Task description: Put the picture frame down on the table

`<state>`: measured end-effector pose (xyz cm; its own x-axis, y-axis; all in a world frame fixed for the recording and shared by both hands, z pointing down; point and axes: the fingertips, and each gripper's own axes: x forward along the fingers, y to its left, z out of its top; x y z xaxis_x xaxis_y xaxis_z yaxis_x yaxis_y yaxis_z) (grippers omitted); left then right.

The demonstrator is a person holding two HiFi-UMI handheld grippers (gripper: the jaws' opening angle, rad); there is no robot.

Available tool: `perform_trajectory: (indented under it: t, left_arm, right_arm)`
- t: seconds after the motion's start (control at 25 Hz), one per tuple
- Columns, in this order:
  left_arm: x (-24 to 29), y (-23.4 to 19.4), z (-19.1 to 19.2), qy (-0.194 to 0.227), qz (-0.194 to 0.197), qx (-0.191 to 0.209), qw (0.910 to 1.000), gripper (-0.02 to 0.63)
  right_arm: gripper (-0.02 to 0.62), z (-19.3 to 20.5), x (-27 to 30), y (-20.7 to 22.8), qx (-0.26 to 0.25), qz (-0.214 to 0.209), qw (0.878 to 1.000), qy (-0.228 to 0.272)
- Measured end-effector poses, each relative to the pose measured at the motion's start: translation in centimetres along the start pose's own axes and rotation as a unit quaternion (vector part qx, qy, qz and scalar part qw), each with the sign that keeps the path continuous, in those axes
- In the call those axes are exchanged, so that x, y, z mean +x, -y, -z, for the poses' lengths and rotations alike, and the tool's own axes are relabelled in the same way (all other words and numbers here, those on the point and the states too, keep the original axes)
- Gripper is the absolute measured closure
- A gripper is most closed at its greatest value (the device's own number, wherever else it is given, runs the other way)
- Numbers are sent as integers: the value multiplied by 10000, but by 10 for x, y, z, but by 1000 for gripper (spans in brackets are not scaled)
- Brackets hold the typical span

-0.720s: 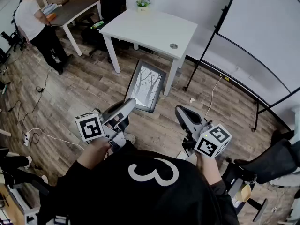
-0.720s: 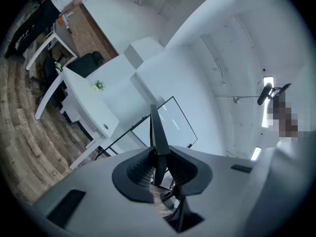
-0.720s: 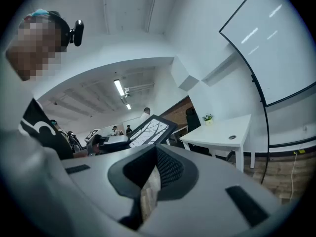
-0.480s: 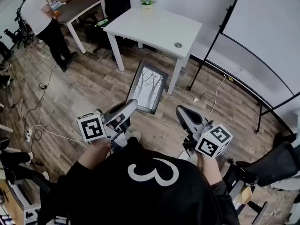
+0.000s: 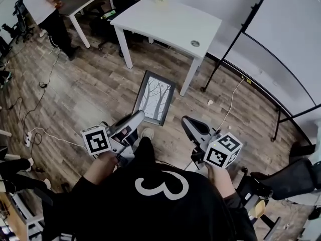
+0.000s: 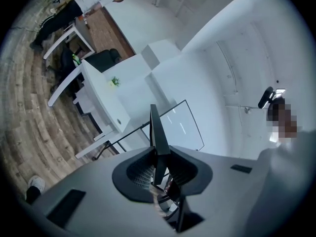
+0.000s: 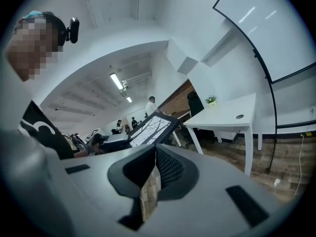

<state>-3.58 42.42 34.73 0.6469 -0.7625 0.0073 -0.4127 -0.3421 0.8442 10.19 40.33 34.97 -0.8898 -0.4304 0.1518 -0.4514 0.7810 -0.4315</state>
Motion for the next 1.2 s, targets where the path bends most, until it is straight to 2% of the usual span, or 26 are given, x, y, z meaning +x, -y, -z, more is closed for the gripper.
perform_trajectory:
  t: [0.16,0.28,0.44,0.6,0.88,1.08,1.2]
  left_arm:
    - [13,-26,-5,-38,-121,-533,9985,524]
    - [23,-46,-16,-186,-223,-469,9985,525]
    - [43,-67,-44,-377,-30,-431,9984,525]
    - [69,-102,-72,-458,-86,-715,9963,525]
    - [106,-141,-137,-600,104,-712,9956,525]
    - [117,-160,-208,-493,355,-606,9963,525]
    - [119,-172,-236,-398,459,-592,9964,523]
  right_arm:
    - [572,6,16,22,202,76,9997,-113]
    - [572,5,33,39,329,149,9993,-130]
    - [572,2,58,64,517,281,9982,-120]
    - [572,-2,85,100,739,458,9961,-177]
    - [572,-32,159,148,848,589,9944,-242]
    - [572,-72,218,159,554,627,9959,-356]
    - [572,-88,238,160,415,663,9963,-352]
